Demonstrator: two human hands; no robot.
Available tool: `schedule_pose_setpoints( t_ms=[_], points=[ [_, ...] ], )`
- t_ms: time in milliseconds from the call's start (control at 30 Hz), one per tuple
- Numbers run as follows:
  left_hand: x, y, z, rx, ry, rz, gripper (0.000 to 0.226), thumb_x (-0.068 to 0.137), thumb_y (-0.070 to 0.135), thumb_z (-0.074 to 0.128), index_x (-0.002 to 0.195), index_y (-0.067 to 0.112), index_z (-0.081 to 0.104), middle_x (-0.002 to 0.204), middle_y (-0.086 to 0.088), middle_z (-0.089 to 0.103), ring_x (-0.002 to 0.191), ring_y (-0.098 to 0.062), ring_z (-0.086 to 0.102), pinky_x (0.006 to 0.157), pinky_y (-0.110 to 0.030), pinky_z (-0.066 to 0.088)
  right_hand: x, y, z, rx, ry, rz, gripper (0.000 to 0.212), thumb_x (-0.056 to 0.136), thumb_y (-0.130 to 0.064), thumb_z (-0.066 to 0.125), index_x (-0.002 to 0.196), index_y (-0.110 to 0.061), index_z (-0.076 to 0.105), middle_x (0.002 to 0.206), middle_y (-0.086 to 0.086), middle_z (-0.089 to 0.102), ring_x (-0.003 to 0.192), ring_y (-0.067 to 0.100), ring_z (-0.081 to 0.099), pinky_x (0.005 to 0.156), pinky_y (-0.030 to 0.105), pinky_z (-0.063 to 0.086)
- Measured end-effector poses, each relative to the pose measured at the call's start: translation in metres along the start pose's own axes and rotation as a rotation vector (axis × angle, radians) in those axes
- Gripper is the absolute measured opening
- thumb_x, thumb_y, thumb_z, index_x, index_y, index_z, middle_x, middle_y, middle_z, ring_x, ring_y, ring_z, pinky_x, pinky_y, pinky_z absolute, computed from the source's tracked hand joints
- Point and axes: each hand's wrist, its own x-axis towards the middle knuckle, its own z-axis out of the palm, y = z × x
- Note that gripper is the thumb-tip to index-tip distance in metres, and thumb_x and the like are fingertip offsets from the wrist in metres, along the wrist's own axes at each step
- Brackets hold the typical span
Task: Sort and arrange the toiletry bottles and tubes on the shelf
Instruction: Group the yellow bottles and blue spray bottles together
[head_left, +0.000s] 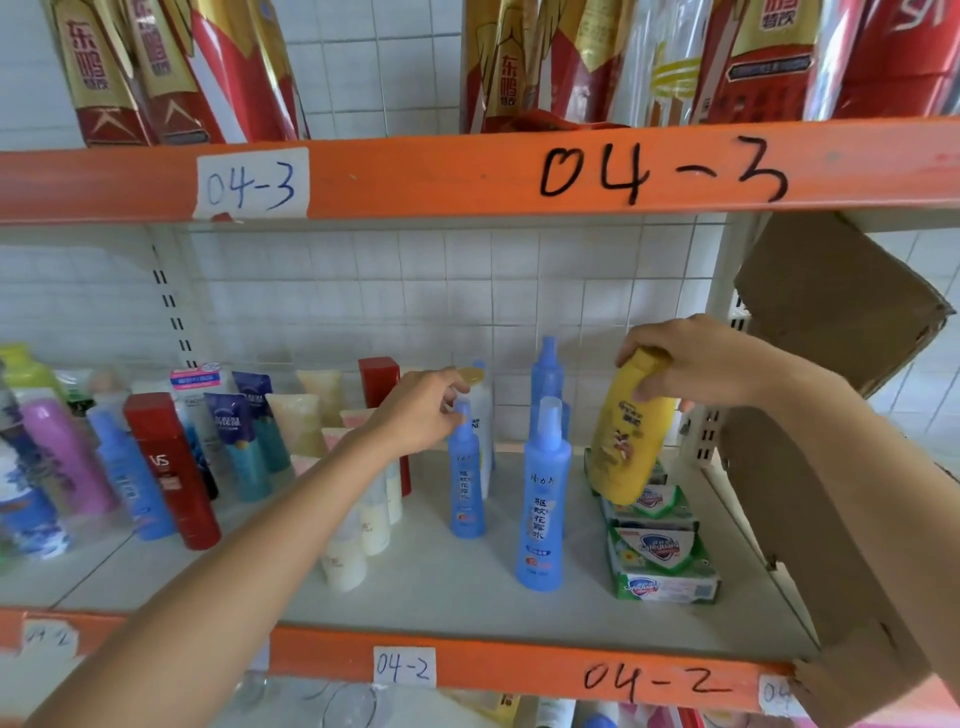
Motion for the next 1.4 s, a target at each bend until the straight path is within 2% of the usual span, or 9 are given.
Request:
schedule_pose_setpoints(
  t_ms=[200,400,500,600,667,867,1033,1167,1400],
  points=[
    [-0.008,-0.002,0.002,-0.023,0.068,0.013,0.033,0.085,0.012,0.063,0.116,0.016,0.058,0.116,-0.002,0.059,0.087,-0.011,0.062,0.081,-0.024,0.051,-0.038,-0.021,0.001,-0.032,-0.136,-0.113,0.025,0.081,-0.022,0.065,0.103,-0.032,0.057,0.096,-0.005,0.062,0.076,0.009,0.06,0.062,0.024,0.046],
    [-0.048,0.006,-0.013,-0.268,0.276,0.088,0.023,0.084,-0.002,0.056,0.101,0.013,0.061,0.097,0.003,0.064,0.081,-0.005,0.061,0.067,-0.002,0.041,-0.041,-0.069,0.024,-0.032,-0.119,-0.31,0.028,0.082,-0.026,0.061,0.109,-0.032,0.055,0.1,-0.005,0.062,0.087,0.01,0.056,0.072,0.028,0.048],
    [-0.074,-0.001,-0.022,-0.405,0.035,0.05,0.03,0.08,-0.005,0.057,0.1,0.016,0.056,0.097,0.001,0.064,0.089,-0.011,0.064,0.076,-0.012,0.048,-0.025,-0.093,0.055,-0.054,-0.11,-0.376,0.03,0.085,-0.022,0.056,0.113,-0.024,0.05,0.103,0.0,0.059,0.091,0.019,0.057,0.075,0.033,0.05],
    [-0.096,-0.02,-0.016,-0.508,-0.31,0.0,0.041,0.067,0.015,0.067,0.105,0.023,0.052,0.106,0.001,0.063,0.101,-0.011,0.062,0.087,-0.024,0.051,-0.004,-0.11,0.094,-0.093,-0.122,-0.385,0.033,0.084,-0.017,0.054,0.115,-0.015,0.044,0.105,0.008,0.054,0.095,0.028,0.055,0.081,0.041,0.049],
    [-0.105,-0.031,-0.001,-0.451,-0.357,-0.019,0.05,0.069,0.018,0.077,0.11,0.022,0.05,0.11,0.001,0.063,0.103,-0.011,0.061,0.093,-0.028,0.05,0.007,-0.116,0.115,-0.078,-0.157,-0.385,0.033,0.083,-0.015,0.055,0.114,-0.014,0.042,0.105,0.008,0.049,0.092,0.03,0.053,0.08,0.042,0.048],
    [-0.104,-0.048,0.023,-0.57,-0.181,-0.104,0.05,0.069,0.006,0.078,0.107,0.021,0.05,0.104,-0.001,0.066,0.099,-0.017,0.064,0.091,-0.035,0.052,0.023,-0.13,0.136,-0.087,-0.177,-0.385,0.036,0.086,-0.02,0.055,0.118,-0.016,0.04,0.103,0.002,0.039,0.085,0.024,0.047,0.069,0.032,0.038],
    [-0.101,-0.048,0.024,-0.532,-0.116,-0.103,0.06,0.05,0.044,0.073,0.102,0.018,0.057,0.097,-0.003,0.07,0.089,-0.018,0.067,0.08,-0.043,0.055,0.03,-0.134,0.119,-0.074,-0.231,-0.326,0.039,0.084,-0.013,0.05,0.122,-0.017,0.042,0.11,0.001,0.046,0.096,0.022,0.052,0.083,0.037,0.048],
    [-0.099,-0.046,0.006,-0.605,0.003,-0.103,0.055,0.048,0.052,0.071,0.095,0.027,0.058,0.096,0.0,0.07,0.088,-0.017,0.067,0.079,-0.036,0.055,0.037,-0.137,0.089,0.011,-0.154,-0.273,0.039,0.084,-0.004,0.043,0.12,-0.016,0.049,0.115,0.002,0.052,0.109,0.017,0.052,0.094,0.03,0.044],
    [-0.075,-0.034,-0.066,-0.793,0.166,-0.07,0.03,0.066,0.026,0.082,0.089,0.02,0.064,0.088,-0.002,0.072,0.08,-0.012,0.067,0.075,-0.032,0.054,0.1,-0.129,0.064,-0.064,0.035,-0.12,0.028,0.089,-0.012,0.049,0.116,-0.013,0.056,0.117,0.007,0.057,0.107,0.02,0.051,0.083,0.023,0.038]
  ],
)
